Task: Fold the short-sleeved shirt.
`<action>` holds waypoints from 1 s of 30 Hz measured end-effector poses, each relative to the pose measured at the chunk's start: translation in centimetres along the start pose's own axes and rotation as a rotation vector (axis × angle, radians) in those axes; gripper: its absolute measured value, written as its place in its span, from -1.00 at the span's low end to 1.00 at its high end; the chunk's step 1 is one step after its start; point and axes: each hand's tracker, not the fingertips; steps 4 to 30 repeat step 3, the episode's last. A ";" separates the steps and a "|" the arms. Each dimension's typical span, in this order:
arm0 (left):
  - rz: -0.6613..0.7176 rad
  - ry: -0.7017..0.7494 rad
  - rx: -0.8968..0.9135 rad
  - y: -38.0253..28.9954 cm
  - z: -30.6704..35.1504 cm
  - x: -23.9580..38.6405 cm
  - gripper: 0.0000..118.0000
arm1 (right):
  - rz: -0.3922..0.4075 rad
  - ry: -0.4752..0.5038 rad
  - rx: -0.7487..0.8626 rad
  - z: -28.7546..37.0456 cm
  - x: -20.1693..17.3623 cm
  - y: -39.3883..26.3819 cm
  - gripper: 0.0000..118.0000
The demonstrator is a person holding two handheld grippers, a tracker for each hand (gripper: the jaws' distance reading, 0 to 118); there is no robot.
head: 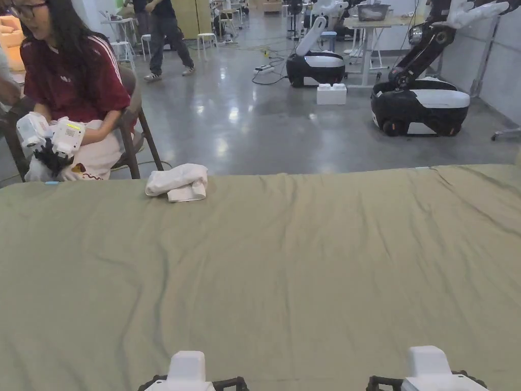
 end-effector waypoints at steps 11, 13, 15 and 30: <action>0.041 0.001 -0.026 -0.1 -2.1 0.1 1.00 | -0.020 0.037 -0.007 -1.7 0.5 0.2 0.98; 0.041 0.001 -0.026 -0.1 -2.1 0.1 1.00 | -0.020 0.037 -0.007 -1.7 0.5 0.2 0.98; 0.041 0.001 -0.026 -0.1 -2.1 0.1 1.00 | -0.020 0.037 -0.007 -1.7 0.5 0.2 0.98; 0.041 0.001 -0.026 -0.1 -2.1 0.1 1.00 | -0.020 0.037 -0.007 -1.7 0.5 0.2 0.98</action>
